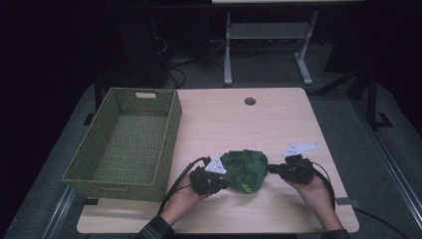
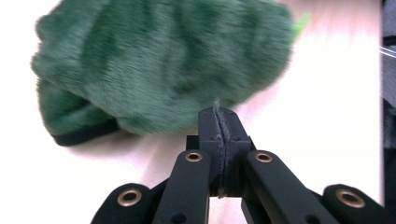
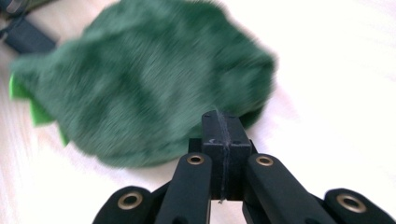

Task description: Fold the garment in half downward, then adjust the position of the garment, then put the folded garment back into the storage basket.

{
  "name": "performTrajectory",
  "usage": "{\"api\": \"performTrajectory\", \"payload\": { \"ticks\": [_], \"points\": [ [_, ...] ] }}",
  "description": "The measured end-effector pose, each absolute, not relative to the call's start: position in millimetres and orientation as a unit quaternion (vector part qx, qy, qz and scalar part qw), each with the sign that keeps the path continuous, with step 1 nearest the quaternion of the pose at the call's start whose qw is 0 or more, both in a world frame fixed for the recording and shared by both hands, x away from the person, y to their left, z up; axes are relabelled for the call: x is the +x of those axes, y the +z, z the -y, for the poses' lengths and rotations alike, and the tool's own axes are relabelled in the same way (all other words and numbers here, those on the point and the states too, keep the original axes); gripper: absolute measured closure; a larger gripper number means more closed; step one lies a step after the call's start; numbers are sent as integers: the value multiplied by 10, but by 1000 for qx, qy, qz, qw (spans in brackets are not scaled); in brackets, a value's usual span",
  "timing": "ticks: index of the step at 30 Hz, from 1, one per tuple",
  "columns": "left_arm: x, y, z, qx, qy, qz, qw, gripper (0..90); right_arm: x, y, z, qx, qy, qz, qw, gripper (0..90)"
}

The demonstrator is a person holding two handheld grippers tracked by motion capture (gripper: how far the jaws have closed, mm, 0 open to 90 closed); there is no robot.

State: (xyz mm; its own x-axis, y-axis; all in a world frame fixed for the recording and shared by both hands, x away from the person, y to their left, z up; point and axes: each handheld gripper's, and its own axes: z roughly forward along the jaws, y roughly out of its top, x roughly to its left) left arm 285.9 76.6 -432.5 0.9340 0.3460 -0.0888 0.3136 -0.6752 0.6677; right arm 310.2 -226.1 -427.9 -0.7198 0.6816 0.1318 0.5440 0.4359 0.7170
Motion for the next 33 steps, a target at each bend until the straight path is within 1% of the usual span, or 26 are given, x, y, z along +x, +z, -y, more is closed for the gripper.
{"api": "performTrajectory", "payload": {
  "ticks": [4, 11, 15, 16, 18, 20, 26, 33],
  "points": [
    [2803, -4326, -729, 914, 5, -179, 364, 897, 3254, -4213, 2280, 369, 400, -834, 93, 900],
    [2779, -4393, -609, 918, -3, -171, 359, 898, 3582, -4090, 2194, 372, 411, -826, 97, 900],
    [2780, -4443, -506, 921, -4, -162, 355, 898, 3771, -4083, 2084, 364, 417, -828, 88, 900],
    [2778, -4461, -475, 919, -5, -164, 358, 898, 3824, -4093, 2040, 366, 415, -829, 76, 899],
    [2794, -4489, -436, 918, -10, -167, 360, 898, 3912, -4132, 1947, 362, 409, -835, 74, 900],
    [2804, -4517, -401, 917, -12, -168, 360, 899, 4006, -4205, 1848, 361, 398, -842, 57, 900],
    [2839, -4562, -346, 918, -13, -169, 360, 898, 4099, -4386, 1717, 346, 381, -856, 38, 900],
    [2960, -4614, -406, 918, 1, -183, 352, 898, 4041, -4499, 1785, 351, 372, -859, 22, 900]
  ]
}}
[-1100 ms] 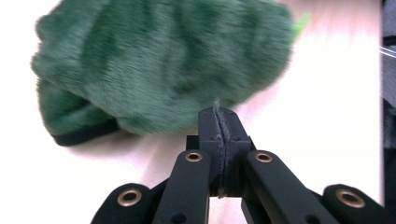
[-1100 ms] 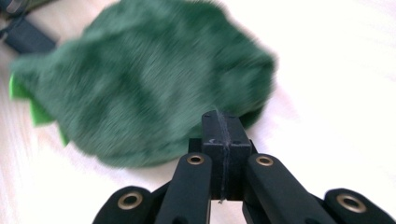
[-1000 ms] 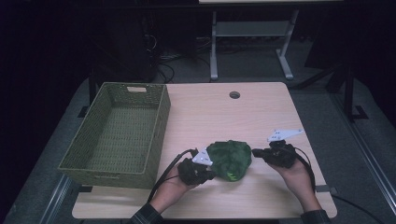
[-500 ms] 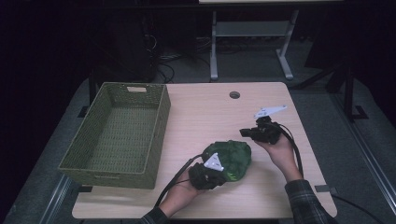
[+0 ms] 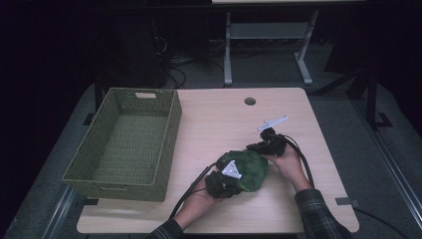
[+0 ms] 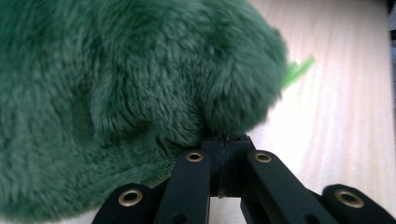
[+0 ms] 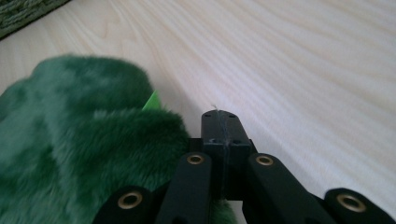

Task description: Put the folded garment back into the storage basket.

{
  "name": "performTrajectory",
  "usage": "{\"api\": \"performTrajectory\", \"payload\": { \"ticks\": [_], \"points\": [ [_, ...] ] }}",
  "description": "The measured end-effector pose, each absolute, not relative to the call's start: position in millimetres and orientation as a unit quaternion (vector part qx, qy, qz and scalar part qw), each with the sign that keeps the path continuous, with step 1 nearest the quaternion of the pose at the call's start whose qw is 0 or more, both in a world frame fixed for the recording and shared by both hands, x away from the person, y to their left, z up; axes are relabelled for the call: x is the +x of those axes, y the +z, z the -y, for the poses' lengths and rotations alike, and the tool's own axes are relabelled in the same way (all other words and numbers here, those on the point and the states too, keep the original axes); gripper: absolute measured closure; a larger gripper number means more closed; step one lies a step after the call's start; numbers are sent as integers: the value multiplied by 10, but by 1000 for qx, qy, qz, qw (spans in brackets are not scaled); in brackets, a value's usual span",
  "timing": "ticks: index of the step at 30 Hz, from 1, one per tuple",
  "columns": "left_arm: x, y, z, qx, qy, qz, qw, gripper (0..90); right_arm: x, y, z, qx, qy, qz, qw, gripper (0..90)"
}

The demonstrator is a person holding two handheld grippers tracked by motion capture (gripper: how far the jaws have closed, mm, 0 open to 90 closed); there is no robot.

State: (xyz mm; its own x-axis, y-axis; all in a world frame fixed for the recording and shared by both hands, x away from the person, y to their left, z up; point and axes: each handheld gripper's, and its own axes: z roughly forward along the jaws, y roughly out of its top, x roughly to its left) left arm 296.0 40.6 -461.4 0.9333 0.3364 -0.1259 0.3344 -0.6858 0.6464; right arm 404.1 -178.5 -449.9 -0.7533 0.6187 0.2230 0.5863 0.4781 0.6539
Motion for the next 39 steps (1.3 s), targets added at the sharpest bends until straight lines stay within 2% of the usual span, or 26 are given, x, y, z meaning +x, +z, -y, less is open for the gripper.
{"api": "performTrajectory", "payload": {
  "ticks": [22, 34, 37, 39],
  "points": [
    [3242, -4530, -802, 911, 22, -215, 352, 898, 3471, -4536, 2089, 349, 394, -850, 22, 899],
    [3372, -4490, -935, 909, 51, -226, 347, 898, 3151, -4519, 2000, 320, 391, -863, 17, 899],
    [3367, -4472, -945, 907, 51, -228, 350, 897, 3108, -4512, 2002, 320, 388, -864, 31, 898],
    [3340, -4436, -962, 905, 51, -228, 355, 897, 3081, -4499, 2068, 336, 396, -853, 47, 852]
  ]
}}
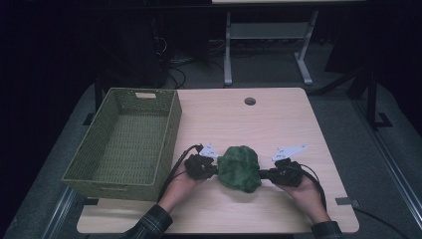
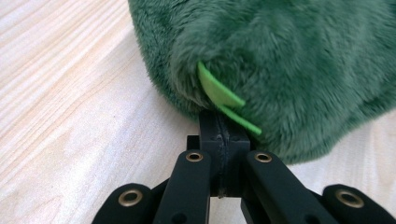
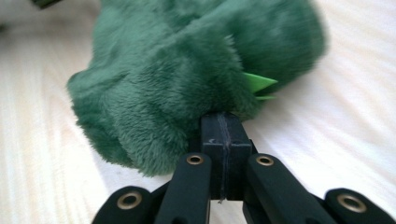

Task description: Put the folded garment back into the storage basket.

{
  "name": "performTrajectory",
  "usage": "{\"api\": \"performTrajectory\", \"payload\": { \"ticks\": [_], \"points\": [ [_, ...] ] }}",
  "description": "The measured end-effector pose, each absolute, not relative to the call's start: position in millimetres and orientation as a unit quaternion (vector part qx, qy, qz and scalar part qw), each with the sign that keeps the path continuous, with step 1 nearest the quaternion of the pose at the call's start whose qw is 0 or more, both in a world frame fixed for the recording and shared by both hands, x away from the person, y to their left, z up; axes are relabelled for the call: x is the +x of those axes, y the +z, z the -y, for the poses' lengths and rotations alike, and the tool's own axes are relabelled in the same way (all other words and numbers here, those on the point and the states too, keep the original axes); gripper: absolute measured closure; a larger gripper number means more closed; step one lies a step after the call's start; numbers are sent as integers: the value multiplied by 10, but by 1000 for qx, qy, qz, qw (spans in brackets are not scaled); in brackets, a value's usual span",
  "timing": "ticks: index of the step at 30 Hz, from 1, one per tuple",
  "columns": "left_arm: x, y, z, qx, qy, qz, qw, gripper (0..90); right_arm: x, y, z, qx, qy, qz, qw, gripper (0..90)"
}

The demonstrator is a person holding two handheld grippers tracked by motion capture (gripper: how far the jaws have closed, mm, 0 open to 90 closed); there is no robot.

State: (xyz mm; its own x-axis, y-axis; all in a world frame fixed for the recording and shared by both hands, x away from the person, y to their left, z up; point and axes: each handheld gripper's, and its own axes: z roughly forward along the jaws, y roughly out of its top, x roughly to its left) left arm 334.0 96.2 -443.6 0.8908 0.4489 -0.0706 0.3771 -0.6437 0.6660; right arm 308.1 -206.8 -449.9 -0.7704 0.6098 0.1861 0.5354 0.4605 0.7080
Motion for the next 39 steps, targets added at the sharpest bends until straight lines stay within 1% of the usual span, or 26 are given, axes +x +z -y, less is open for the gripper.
{"api": "performTrajectory", "payload": {
  "ticks": [3, 6, 8, 11, 14, 16, 17, 20, 22, 24, 28, 34, 39],
  "points": [
    [3284, -4332, -1020, 903, 51, -225, 361, 869, 3062, -4509, 2230, 359, 406, -838, 61, 731],
    [3237, -4211, -1064, 903, 54, -221, 363, 810, 3020, -4536, 2400, 385, 408, -825, 72, 576],
    [3230, -4153, -1074, 907, 56, -211, 361, 736, 2996, -4568, 2485, 394, 401, -822, 85, 479],
    [3231, -4050, -1072, 904, 66, -192, 376, 597, 2963, -4623, 2593, 402, 391, -821, 105, 349],
    [3268, -3974, -1043, 900, 61, -185, 389, 469, 2962, -4683, 2673, 415, 376, -820, 114, 216],
    [3304, -3946, -1009, 900, 57, -178, 394, 393, 2958, -4718, 2691, 422, 366, -821, 115, 153],
    [3327, -3939, -991, 900, 56, -172, 397, 367, 2955, -4739, 2692, 423, 363, -821, 123, 134],
    [3377, -3973, -917, 901, 47, -154, 402, 302, 2937, -4779, 2696, 417, 359, -825, 131, 116],
    [3409, -4014, -865, 904, 43, -144, 399, 272, 2925, -4790, 2691, 415, 358, -826, 132, 89],
    [3446, -4069, -815, 907, 38, -139, 396, 233, 2919, -4821, 2680, 406, 357, -828, 148, 60],
    [3517, -4189, -754, 913, 27, -129, 385, 180, 2915, -4829, 2672, 407, 355, -828, 152, 55],
    [3540, -4338, -718, 920, 22, -119, 374, 157, 2915, -4829, 2673, 407, 355, -828, 152, 55],
    [3547, -4480, -684, 921, 15, -125, 368, 157, 2915, -4829, 2673, 407, 355, -828, 152, 55]
  ]
}}
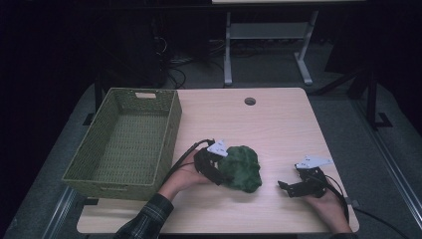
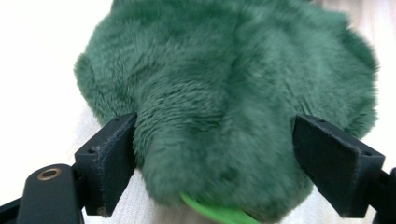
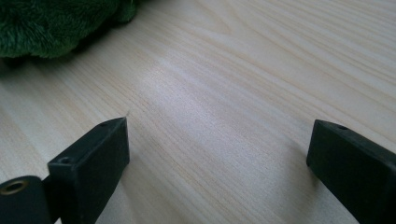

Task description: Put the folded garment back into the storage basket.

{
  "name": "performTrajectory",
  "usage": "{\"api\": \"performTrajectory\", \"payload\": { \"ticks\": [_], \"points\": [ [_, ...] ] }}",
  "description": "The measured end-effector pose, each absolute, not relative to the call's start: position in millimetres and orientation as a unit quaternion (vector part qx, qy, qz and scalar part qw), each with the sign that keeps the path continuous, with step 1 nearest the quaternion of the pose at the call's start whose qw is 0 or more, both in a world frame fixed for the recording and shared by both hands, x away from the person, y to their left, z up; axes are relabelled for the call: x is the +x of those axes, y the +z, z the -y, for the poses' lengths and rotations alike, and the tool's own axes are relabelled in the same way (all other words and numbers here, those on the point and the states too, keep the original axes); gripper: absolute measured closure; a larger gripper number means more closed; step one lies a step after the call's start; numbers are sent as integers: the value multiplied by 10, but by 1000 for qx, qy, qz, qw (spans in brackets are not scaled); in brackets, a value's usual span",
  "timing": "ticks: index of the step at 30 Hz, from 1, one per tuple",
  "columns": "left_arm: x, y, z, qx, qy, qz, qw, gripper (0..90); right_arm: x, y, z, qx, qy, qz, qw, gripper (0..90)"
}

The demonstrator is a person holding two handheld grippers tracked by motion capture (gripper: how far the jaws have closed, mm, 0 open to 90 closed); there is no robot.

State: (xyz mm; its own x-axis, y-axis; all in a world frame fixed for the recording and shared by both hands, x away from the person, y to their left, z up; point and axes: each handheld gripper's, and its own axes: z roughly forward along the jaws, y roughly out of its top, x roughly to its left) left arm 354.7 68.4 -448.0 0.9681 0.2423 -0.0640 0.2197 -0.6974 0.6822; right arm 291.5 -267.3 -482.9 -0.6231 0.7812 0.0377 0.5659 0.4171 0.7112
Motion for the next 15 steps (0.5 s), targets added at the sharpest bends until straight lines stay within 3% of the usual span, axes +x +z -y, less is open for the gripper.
{"api": "performTrajectory", "payload": {
  "ticks": [15],
  "points": [
    [3504, -4678, -594, 931, 24, -111, 347, 175, 2915, -4829, 2670, 408, 355, -827, 152, 56]
  ]
}}
